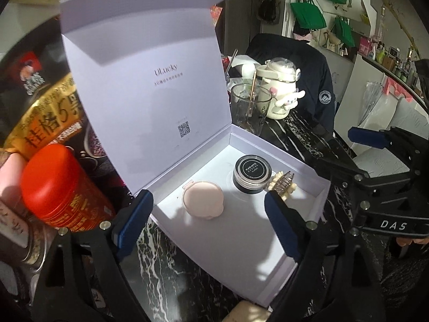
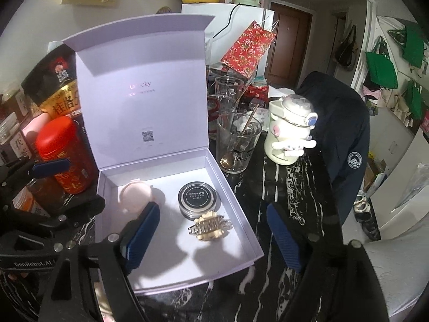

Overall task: Organize objects
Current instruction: 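Withdraw both grippers from the box back over the table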

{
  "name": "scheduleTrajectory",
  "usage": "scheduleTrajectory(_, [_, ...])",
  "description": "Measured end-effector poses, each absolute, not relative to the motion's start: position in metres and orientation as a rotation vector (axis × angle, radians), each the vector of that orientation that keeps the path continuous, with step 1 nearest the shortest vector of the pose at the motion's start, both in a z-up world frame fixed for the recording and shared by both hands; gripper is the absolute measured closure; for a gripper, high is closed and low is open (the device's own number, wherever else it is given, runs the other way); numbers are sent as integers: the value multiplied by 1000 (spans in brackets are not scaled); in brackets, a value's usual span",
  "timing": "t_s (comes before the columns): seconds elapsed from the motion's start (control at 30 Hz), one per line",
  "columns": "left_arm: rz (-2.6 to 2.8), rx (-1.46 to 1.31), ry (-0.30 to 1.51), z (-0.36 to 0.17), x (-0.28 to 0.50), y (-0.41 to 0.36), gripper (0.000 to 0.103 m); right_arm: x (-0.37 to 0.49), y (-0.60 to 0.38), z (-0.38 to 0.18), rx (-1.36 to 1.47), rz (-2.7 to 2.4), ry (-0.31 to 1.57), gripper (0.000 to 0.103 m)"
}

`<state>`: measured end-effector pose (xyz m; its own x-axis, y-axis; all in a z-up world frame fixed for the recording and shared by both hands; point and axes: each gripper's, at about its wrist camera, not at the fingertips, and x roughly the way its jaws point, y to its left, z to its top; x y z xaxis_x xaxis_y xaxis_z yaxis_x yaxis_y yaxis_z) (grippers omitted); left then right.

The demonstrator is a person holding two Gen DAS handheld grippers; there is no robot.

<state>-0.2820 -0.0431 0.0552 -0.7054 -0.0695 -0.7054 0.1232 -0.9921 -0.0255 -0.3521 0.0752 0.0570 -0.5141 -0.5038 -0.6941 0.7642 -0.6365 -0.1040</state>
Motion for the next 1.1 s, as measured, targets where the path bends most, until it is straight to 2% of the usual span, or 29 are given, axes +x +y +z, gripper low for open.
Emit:
scheduleTrajectory(0.5, [-2809, 1081, 77, 89, -229, -34, 16, -308, 105, 79, 784, -2167, 533, 19])
scheduleTrajectory(1.1, [-2812, 1038, 67, 104, -171, -18, 13, -255, 142, 85, 762, -2163, 527, 19])
